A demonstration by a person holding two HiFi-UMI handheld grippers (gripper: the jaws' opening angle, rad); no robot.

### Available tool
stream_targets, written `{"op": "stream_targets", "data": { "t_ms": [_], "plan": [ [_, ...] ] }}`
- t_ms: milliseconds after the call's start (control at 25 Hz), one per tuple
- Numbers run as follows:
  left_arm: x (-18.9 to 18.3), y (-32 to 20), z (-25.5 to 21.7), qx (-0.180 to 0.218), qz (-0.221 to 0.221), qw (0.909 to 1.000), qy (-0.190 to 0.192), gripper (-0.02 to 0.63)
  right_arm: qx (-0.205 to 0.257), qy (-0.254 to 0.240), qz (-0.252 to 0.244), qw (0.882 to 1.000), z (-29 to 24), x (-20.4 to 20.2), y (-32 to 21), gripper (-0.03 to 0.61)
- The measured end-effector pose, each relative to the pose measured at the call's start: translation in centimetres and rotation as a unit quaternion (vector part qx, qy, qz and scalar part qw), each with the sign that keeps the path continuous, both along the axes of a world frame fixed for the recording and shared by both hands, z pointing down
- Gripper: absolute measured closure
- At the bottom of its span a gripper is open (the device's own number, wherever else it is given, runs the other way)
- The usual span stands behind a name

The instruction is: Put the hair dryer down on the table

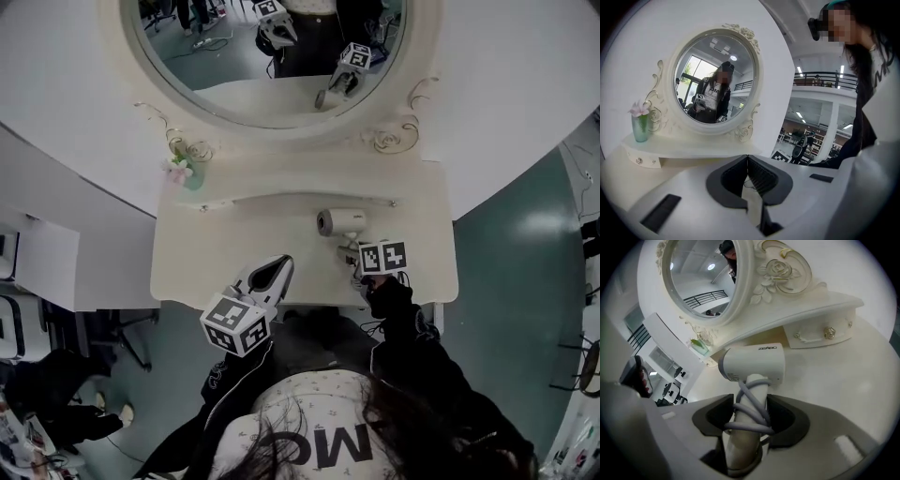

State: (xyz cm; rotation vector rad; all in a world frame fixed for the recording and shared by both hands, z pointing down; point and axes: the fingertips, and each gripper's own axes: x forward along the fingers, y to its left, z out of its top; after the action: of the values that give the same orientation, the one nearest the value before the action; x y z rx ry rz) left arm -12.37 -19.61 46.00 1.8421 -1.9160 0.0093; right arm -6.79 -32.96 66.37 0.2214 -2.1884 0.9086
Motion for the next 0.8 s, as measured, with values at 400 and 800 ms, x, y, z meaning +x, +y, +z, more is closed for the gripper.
{"op": "stream_targets", "data": {
  "t_ms": [400, 800],
  "plan": [
    [-2.7, 0.8, -0.3, 0.003, -0.021, 0.9998, -0.003, 0.614, 0.12, 0.064, -0.08, 0.987, 1.6, -2.6, -2.0, 0.345],
    [-5.5, 1.4, -0.3, 0.003, -0.029, 0.9996, -0.003, 0.614, 0.142, 0.095, -0.096, 0.981, 2.8, -3.6, -3.7, 0.345]
  ]
}}
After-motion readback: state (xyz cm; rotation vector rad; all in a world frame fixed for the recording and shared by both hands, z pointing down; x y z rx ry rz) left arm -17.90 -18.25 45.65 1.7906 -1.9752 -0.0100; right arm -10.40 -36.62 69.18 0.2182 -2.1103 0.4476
